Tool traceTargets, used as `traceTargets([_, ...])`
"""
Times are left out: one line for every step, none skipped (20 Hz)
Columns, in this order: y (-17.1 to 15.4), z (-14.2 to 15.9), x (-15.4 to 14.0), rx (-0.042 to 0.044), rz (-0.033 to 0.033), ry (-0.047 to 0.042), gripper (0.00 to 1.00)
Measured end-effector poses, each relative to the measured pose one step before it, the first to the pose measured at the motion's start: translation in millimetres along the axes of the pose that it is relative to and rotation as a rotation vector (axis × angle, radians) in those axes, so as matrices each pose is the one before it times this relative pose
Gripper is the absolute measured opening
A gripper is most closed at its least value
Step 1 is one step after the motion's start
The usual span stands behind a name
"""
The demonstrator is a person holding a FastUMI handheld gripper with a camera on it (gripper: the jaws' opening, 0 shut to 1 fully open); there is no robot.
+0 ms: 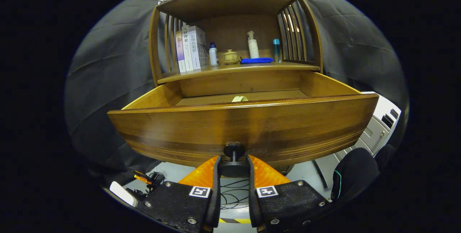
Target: Pull open the drawer, take out the items inside it, and place them on the countertop above the cabinet.
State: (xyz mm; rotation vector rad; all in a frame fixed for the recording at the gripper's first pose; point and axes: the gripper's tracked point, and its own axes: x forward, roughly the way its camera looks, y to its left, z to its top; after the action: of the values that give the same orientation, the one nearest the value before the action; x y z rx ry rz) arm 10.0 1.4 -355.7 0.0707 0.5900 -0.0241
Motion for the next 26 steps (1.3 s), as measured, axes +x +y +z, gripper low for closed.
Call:
traceTargets([-0.63,0.78,-4.28,-0.00764,0.00956,-0.00679,0.41])
traceTargets([5.55,6.83,-4.15,0.00846,0.01916,-0.03379,0.52])
traceTargets([3.22,12.85,-7.94,0.01979,0.0112,-0.03996,0.64])
traceTargets([-0.47,14.72,-7.34,0.01681,-0.00216,-0.03308,0.75])
traceTargets([-1.68,14.35,-5.35,0.00606,-0.00937,-0.0231,0.86])
traceTargets([-0.35,15.21,-3.42,-0.00403,-0.00511,-0.01648,0.97])
traceTargets([-0.41,15.8,-0.37,-0.00889,-0.00342,-0.01073,0.97])
traceTargets([-1.86,15.34,0.54,-0.01012,-0.01243,-0.01246,0.96])
traceTargets([-3.41,15.7,3.8,-0.0079,-0.01594,-0.00535,0.96])
traceTargets([-2.12,11.89,2.28,-0.00525,-0.01183,0.00063,0.96])
traceTargets([-1.39,11.53,4.18,0.00449,-0.00854,0.01129,0.96])
traceTargets([-1.37,12.9,3.72,0.01656,-0.01049,0.0028,0.96])
traceTargets([0.6,14.28,7.59,0.02607,-0.00734,-0.00238,0.96])
traceTargets([-2.01,9.96,8.11,0.0316,-0.01863,0.00625,0.96])
traceTargets([-1.99,7.06,9.14,0.03106,-0.01649,0.01409,0.96])
traceTargets([-2.66,4.75,8.92,0.02732,-0.01516,0.01745,0.96])
traceTargets([-0.68,2.76,9.34,0.02113,-0.01295,0.02492,0.96])
traceTargets([0.54,0.89,7.23,0.01443,-0.01184,0.02377,0.96])
traceTargets([0.6,1.22,8.58,0.00445,-0.01072,0.02367,0.96])
traceTargets([-0.51,-0.15,6.62,-0.00449,-0.01326,0.02727,0.96])
traceTargets([1.78,1.21,8.45,-0.00919,-0.01043,0.024,0.96])
traceTargets([1.91,-0.41,7.34,-0.01097,-0.00857,0.02558,0.96])
traceTargets([2.22,-0.15,9.37,-0.01018,-0.00929,0.02458,0.96])
traceTargets([3.0,-2.63,7.14,-0.01115,-0.00649,0.02793,0.96])
traceTargets([2.16,-1.9,7.82,-0.00383,-0.01276,0.02769,0.96])
traceTargets([2.78,-4.61,5.86,-0.00807,-0.00603,0.03076,0.96])
